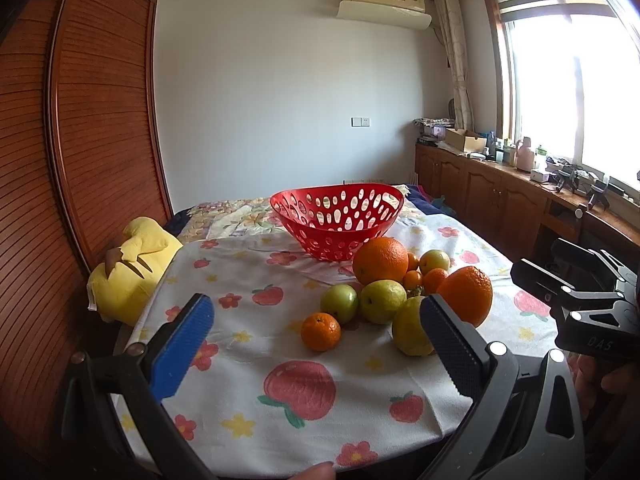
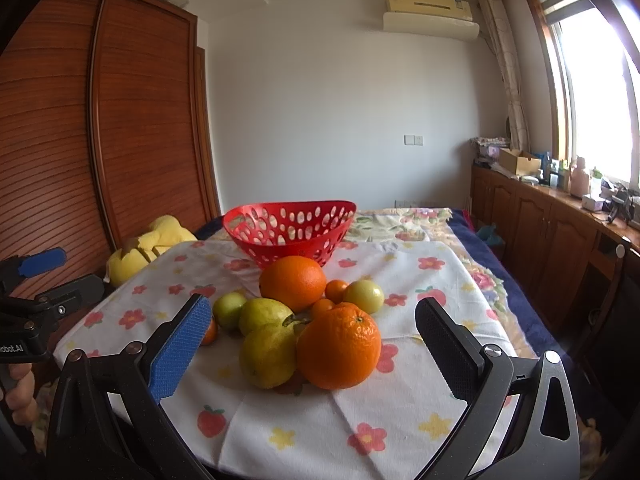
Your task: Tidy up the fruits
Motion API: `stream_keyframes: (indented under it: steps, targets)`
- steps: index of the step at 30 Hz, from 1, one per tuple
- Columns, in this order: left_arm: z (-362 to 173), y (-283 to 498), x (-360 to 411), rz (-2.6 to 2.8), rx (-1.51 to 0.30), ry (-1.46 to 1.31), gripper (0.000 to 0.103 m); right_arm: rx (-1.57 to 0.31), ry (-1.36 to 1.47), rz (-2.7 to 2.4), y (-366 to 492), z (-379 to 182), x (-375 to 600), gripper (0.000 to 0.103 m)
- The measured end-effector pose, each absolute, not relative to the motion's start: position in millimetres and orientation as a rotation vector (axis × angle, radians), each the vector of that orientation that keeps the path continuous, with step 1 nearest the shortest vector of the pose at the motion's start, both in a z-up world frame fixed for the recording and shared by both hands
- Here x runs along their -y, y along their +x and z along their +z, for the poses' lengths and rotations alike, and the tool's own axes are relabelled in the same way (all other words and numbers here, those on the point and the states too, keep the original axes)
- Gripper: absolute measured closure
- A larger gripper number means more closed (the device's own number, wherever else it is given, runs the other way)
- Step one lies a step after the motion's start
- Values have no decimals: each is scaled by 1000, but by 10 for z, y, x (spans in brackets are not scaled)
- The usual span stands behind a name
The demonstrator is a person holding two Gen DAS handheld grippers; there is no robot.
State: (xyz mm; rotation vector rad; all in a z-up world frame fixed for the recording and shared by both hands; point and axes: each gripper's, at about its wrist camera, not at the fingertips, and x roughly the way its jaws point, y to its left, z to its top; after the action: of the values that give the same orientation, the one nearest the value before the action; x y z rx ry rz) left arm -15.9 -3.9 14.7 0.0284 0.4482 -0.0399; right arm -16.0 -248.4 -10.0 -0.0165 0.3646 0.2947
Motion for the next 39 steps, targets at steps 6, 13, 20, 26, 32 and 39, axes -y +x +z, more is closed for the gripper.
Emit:
stream_keyframes:
  steps: [6, 13, 20, 26, 32, 39]
  targets:
    - [11, -75, 22, -50, -482, 17, 0, -384, -18, 296, -124, -187, 2472, 0]
    - [-185, 59, -13, -63, -527, 6, 0, -416, -27, 292, -53, -316, 2481, 0]
    - [-388, 190, -33, -79, -570, 9, 1, -459, -24, 292, 72, -484, 2517, 0]
    - [-570, 347, -72, -94, -614, 0, 2, -506, -45, 310, 210, -661, 2519, 1]
    - [-701, 500, -91, -116, -649, 7, 2, -539, -60, 329, 407, -781, 2527, 2]
    - [-760, 639, -92, -154, -677, -10, 2, -585, -45, 354, 622, -875, 2555, 7]
